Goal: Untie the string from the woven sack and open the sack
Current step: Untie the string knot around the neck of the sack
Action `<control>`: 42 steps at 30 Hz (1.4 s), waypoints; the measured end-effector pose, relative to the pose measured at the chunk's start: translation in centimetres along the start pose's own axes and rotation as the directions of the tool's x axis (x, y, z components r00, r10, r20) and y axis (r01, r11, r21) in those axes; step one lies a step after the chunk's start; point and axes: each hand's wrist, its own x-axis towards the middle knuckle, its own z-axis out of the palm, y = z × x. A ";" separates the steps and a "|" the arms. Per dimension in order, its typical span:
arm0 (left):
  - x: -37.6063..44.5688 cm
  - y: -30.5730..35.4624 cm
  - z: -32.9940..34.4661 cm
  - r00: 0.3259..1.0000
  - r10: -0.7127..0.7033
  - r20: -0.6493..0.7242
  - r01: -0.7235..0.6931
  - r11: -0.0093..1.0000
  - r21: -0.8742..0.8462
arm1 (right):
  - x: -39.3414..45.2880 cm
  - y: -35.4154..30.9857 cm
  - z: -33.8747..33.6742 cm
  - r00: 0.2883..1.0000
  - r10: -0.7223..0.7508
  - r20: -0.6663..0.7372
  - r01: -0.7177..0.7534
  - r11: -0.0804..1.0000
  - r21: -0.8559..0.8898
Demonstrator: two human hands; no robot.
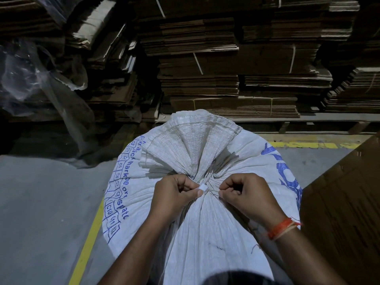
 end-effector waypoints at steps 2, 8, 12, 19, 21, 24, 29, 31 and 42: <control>0.0 0.0 0.0 1.000 0.006 0.000 -0.006 1.000 0.005 | -0.1 0.0 0.0 1.000 -0.018 0.006 0.018 0.999 -0.047; 0.0 -0.1 0.1 1.000 0.006 -0.005 -0.006 1.000 0.001 | 0.1 0.2 2.0 0.995 -0.093 -0.045 0.087 0.990 -0.108; 0.0 -0.1 0.1 1.000 0.008 0.000 -0.008 1.000 -0.008 | 0.3 0.3 2.6 0.996 -0.076 -0.051 0.071 0.994 -0.086; 0.1 -0.3 0.0 1.000 0.016 0.019 -0.016 0.999 -0.037 | 0.3 0.4 2.1 1.000 -0.021 -0.012 0.022 0.998 0.052; 0.1 -0.4 0.1 0.999 0.022 0.037 -0.021 0.999 -0.046 | 0.1 0.3 2.4 0.999 -0.027 0.024 0.024 0.994 0.110; 0.1 -0.5 0.0 0.997 0.034 0.073 -0.029 0.998 -0.063 | -0.2 0.0 2.8 0.998 -0.051 0.044 0.044 0.990 0.135; -0.1 0.0 0.0 0.999 0.020 0.050 -0.013 0.993 -0.121 | -0.1 0.0 3.4 0.997 -0.059 0.058 0.056 0.997 0.050; 0.2 -0.2 -0.1 0.999 0.022 0.042 -0.018 0.996 -0.092 | -0.1 0.1 3.6 0.999 -0.027 0.036 0.024 0.997 0.076; 0.5 -1.1 0.3 0.994 0.100 0.050 -0.104 0.991 0.089 | 0.0 -0.3 4.4 0.993 0.040 -0.108 -0.016 0.977 0.214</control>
